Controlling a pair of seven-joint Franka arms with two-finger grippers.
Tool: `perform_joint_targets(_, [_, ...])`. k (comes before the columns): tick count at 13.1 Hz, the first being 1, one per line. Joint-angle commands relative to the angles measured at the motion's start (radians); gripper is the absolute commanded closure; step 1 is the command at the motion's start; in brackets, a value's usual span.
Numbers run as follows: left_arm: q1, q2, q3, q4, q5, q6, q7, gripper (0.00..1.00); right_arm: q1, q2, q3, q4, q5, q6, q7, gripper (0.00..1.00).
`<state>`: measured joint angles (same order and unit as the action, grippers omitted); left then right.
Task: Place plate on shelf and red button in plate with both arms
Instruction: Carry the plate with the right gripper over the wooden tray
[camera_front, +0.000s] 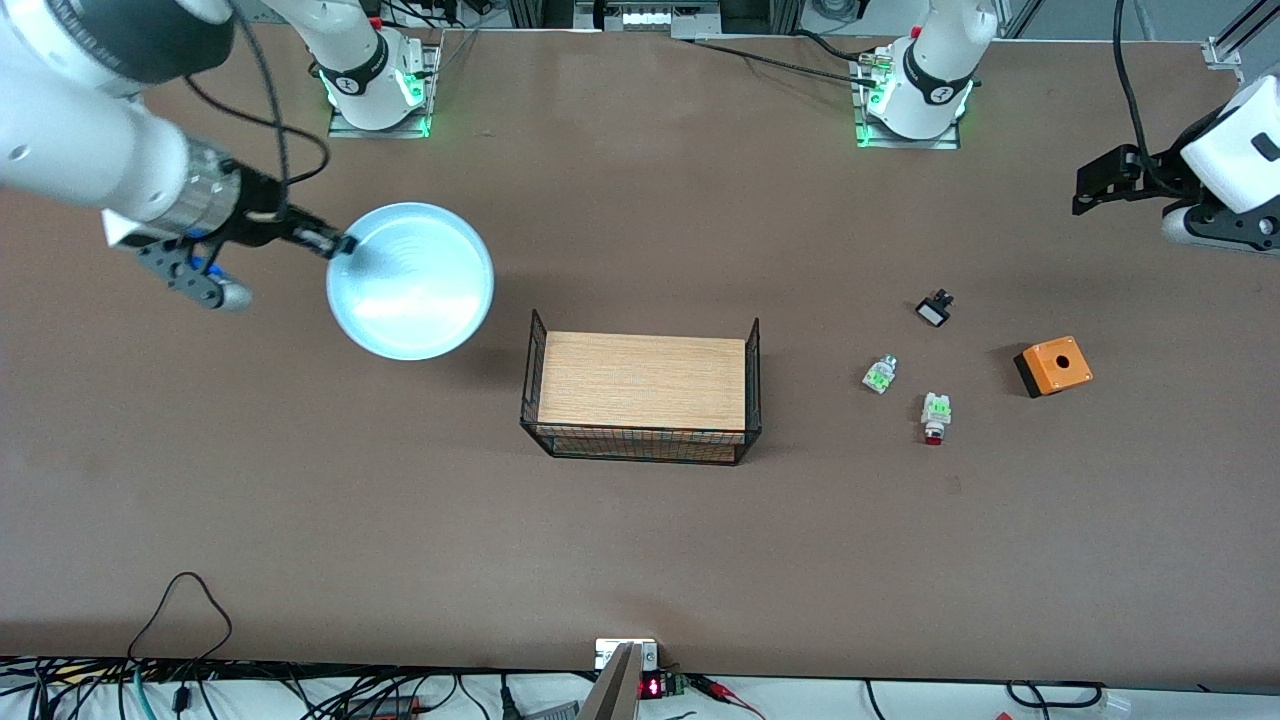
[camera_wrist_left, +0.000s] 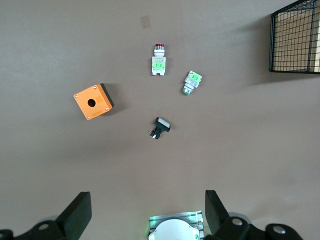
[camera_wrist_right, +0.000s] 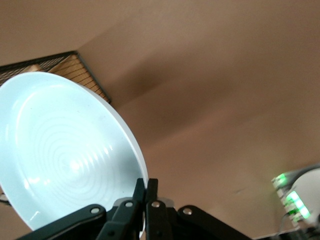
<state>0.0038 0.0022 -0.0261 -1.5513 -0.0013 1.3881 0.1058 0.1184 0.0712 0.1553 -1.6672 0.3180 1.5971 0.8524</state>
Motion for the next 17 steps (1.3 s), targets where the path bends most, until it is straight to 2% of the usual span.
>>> perform_joint_targets(1, [0.01, -0.011, -0.009, -0.003, -0.022, -0.011, 0.012, 0.0, 0.071, 0.042, 0.029, 0.067, 0.039, -0.014, 0.24, 1.0])
perform_joint_targets(6, [0.01, -0.01, -0.009, -0.006, -0.022, -0.017, 0.012, 0.0, 0.242, 0.113, 0.027, 0.084, 0.03, 0.154, 0.523, 1.0])
perform_joint_targets(10, [0.001, -0.008, -0.014, -0.003, -0.02, -0.034, 0.011, 0.0, 0.28, 0.183, 0.027, 0.09, 0.03, 0.303, 0.619, 1.0])
perform_joint_targets(17, [0.01, -0.004, -0.021, 0.005, -0.014, -0.026, 0.008, 0.0, 0.363, 0.242, 0.026, 0.09, -0.005, 0.409, 0.686, 1.0])
